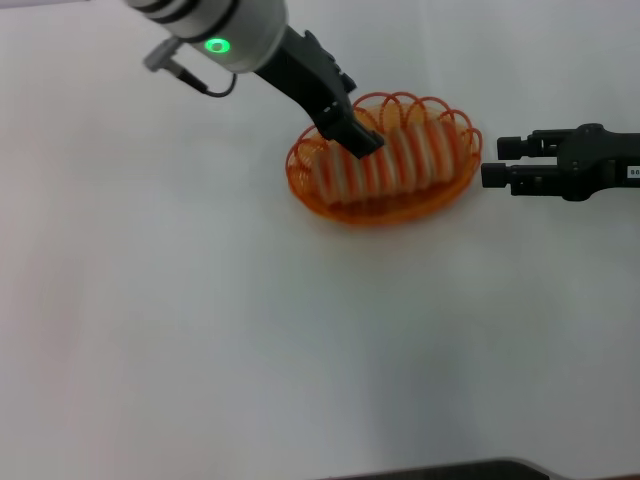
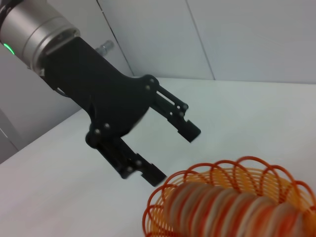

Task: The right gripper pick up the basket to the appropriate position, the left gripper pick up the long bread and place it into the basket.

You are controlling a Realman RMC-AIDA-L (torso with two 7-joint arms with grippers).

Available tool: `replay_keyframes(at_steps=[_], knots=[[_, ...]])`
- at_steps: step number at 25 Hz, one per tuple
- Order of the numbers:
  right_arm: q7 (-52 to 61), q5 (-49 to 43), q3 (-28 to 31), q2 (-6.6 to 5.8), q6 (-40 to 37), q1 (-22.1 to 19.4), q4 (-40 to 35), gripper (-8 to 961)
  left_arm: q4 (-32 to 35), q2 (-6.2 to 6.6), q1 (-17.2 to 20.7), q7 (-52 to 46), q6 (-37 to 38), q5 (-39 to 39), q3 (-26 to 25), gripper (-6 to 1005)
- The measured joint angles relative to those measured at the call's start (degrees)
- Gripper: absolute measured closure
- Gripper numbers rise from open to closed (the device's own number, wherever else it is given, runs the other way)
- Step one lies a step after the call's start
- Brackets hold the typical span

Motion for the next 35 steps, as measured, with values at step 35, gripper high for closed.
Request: replay_keyframes(at_steps=[35], knots=[[0.00, 1.17, -0.83, 0.28, -0.01, 0.37, -0.13, 326, -9.12, 0.65, 31.77, 21.54, 18.14, -19.00, -37.76, 116]])
